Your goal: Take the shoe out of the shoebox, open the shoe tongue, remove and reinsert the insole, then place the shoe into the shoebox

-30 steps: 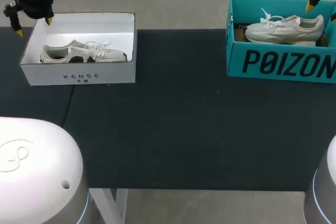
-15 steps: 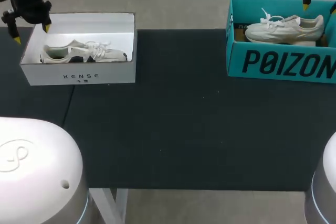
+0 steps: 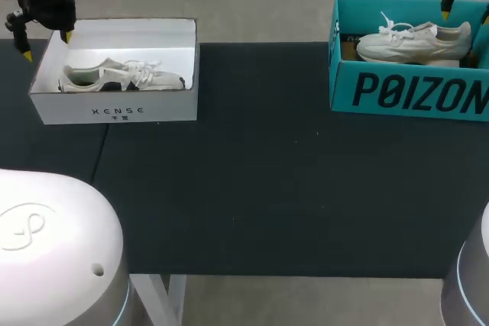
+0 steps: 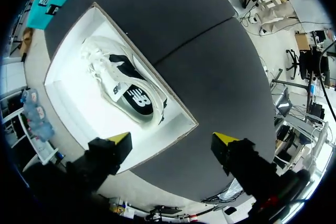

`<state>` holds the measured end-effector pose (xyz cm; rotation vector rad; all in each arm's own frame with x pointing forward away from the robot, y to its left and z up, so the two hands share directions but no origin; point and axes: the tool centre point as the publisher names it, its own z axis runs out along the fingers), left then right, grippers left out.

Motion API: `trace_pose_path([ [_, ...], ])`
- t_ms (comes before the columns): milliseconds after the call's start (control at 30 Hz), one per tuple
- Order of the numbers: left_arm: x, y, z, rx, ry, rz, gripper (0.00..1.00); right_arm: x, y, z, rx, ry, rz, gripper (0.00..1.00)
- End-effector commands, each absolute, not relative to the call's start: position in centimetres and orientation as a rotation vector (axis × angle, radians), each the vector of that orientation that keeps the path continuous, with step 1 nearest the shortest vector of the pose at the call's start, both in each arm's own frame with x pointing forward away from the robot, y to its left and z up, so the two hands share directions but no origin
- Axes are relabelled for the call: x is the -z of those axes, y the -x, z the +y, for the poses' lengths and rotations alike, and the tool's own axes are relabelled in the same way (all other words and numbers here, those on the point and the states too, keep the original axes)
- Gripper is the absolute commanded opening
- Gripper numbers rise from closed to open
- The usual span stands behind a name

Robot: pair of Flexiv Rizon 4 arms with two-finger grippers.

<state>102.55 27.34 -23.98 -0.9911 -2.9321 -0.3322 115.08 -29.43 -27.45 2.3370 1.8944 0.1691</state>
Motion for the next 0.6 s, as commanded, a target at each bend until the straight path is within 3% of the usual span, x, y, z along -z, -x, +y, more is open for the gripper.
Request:
trace_pose_path([
  [33,23.9,-102.3,27.3,0.329,0.970,-2.936,1.00,28.9,-117.4,-30.7,-0.058,-2.429,1.931,1.00],
  [600,23.8,-102.3,26.8,0.351,0.871,-2.928,1.00,33.5,-118.1,-33.1,0.042,-2.464,1.915,1.00],
])
